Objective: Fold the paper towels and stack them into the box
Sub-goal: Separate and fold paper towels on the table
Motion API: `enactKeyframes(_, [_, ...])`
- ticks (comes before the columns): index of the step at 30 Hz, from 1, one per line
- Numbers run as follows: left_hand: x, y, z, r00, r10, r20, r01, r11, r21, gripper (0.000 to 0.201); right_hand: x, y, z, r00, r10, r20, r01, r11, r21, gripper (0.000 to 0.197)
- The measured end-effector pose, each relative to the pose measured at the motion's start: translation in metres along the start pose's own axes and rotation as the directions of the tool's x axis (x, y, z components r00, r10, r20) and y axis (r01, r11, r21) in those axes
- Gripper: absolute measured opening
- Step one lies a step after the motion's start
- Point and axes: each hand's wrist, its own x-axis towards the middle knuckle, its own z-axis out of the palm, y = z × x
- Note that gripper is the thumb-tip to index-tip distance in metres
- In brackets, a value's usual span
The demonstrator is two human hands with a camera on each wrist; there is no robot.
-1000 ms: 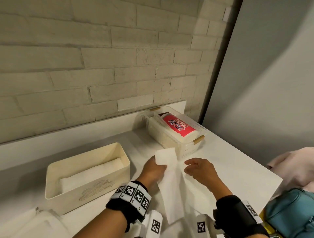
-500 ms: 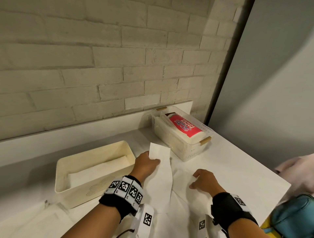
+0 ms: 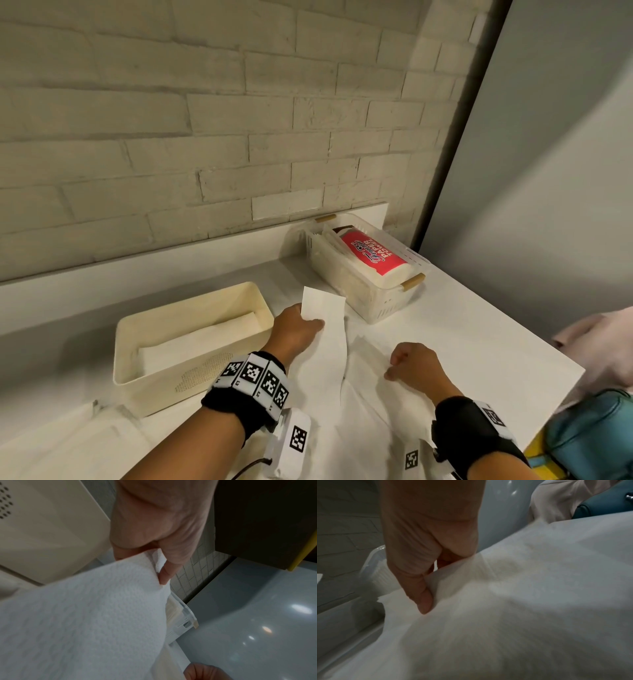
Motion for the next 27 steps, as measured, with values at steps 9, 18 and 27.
enactKeyframes(9, [0.000, -0.004, -0.003, 1.000, -0.018, 0.003, 0.018, 0.999, -0.045, 0.031, -0.015, -0.005, -0.018, 0.998, -0.018, -0.056, 0.028, 0.982, 0.186, 0.023])
enactKeyframes(18, [-0.005, -0.003, -0.005, 1.000, -0.017, -0.001, 0.017, 0.975, -0.220, 0.021, -0.045, -0.021, -0.056, 0.982, -0.148, 0.119, 0.030, 0.741, 0.670, 0.023])
enactKeyframes(27, [-0.017, 0.017, -0.002, 0.996, 0.036, 0.081, 0.000, 0.915, -0.404, 0.024, -0.056, -0.074, -0.048, 0.914, -0.405, 0.007, 0.025, 0.076, 0.997, 0.079])
